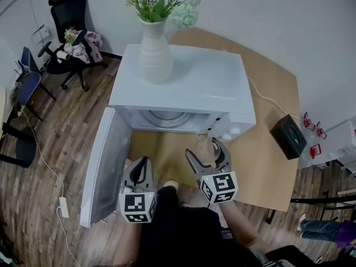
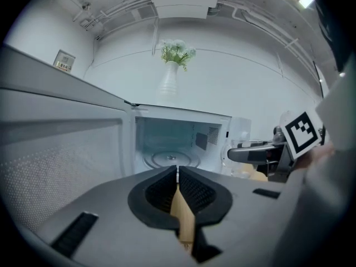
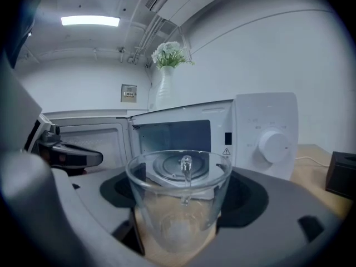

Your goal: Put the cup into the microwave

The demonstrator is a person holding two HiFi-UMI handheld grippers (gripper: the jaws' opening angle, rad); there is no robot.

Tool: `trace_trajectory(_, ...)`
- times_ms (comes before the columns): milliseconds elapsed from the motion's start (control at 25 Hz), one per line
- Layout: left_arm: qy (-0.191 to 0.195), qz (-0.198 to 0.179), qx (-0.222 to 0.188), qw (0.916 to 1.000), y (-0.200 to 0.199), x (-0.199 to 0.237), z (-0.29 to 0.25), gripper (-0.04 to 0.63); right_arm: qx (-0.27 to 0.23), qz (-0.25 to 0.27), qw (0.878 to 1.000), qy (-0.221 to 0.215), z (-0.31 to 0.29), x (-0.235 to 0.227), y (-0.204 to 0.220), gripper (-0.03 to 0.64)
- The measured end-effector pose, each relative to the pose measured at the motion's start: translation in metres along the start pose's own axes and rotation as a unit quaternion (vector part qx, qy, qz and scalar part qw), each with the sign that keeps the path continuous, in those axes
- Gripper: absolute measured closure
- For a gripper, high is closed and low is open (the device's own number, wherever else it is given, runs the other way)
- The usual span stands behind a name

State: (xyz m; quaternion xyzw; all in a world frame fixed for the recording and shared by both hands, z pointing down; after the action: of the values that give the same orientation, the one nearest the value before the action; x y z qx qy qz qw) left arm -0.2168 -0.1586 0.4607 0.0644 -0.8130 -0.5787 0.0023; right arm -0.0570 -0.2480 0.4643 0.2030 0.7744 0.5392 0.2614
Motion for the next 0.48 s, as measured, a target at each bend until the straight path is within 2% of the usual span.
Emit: trace_trajectory(480, -0.028, 0.016, 0.012, 0.9994, 0.013, 0.008, 0.013, 0.586, 0.014, 0.016, 0.999, -0.039, -0.04, 0.021, -0.005, 0.25)
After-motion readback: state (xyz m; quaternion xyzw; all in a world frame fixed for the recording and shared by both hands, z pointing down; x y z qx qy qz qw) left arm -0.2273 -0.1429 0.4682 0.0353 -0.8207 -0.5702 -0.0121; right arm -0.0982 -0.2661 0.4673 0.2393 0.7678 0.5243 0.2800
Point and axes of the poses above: the fingertips, and each gripper's own axes: z backward along the fingers, x to its left, y out of its underside, the point moved 1 cm from there along z, backward along the fingers, and after that the axes turned 9 degrees about -z, right-handed, at the moved point
